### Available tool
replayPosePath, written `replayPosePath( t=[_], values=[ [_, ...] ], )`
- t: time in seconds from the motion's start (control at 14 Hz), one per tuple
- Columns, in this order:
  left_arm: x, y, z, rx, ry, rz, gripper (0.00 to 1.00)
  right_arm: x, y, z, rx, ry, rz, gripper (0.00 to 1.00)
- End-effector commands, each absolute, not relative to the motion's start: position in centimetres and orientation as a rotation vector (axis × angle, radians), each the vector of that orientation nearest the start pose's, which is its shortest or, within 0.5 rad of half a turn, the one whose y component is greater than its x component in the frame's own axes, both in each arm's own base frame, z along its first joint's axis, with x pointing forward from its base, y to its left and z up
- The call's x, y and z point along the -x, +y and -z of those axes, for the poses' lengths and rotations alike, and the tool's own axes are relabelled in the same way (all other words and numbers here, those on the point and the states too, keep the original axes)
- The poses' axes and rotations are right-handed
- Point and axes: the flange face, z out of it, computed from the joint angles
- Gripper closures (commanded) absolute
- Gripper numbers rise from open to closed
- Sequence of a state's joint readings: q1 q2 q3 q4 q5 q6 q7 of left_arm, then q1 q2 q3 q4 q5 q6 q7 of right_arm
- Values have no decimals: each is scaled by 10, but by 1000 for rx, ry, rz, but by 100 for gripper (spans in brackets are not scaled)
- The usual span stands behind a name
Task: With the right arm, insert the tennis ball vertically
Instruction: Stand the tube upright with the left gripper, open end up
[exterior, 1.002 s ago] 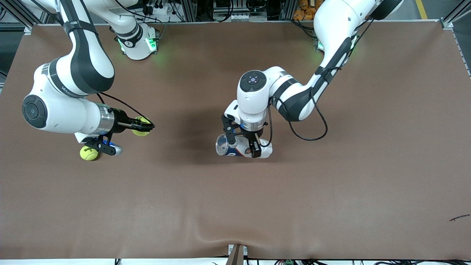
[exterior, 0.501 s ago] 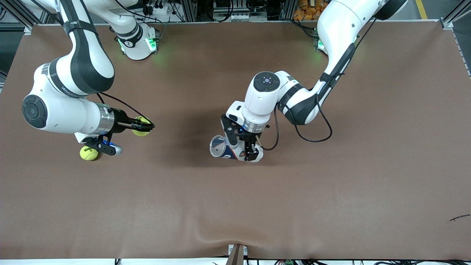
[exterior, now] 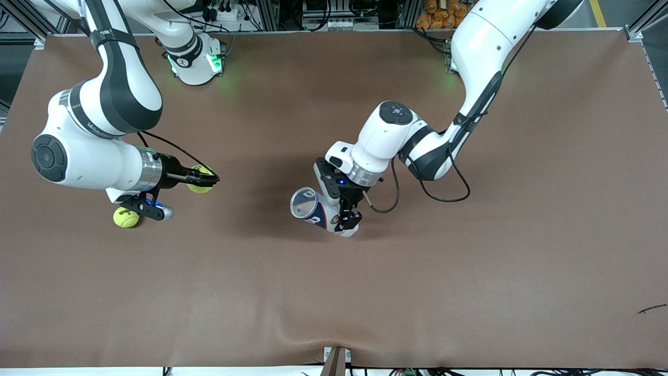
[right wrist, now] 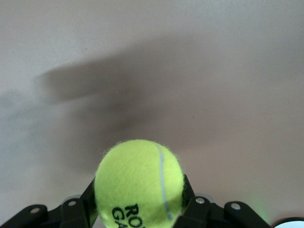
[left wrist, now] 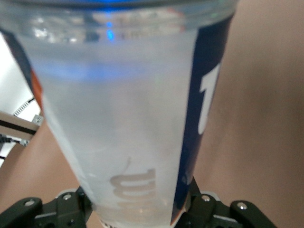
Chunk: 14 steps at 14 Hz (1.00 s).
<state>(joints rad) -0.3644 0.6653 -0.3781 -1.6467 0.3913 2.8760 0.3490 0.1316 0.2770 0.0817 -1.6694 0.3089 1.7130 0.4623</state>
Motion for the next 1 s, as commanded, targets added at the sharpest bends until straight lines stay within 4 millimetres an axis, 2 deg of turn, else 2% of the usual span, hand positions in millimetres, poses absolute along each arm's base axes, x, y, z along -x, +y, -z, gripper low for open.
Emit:
replayPosePath(
  t=[0.0,0.21,0.43,0.57,0.72,0.86,0.93],
  values=[
    [-548,-459,-303,2537,1805,1174,27,-589,159,-441,2826,488,-473,78],
    [-543,-457,-294,2548,1770,1366,27,-589,158,-441,2824,493,-476,78],
    [-535,-463,-287,2625,1692,1515,28,-589,161,-440,2787,549,-498,78],
    [-528,-462,-269,2688,1635,1604,27,-583,189,-443,2753,617,-527,79],
    [-522,-461,-247,2742,1595,1656,28,-583,212,-454,2682,732,-550,79],
    [-516,-465,-243,2839,1535,1634,28,-588,238,-475,2666,776,-515,79],
    [-514,-467,-241,2904,1488,1621,28,-592,250,-475,2662,803,-518,79]
  ],
)
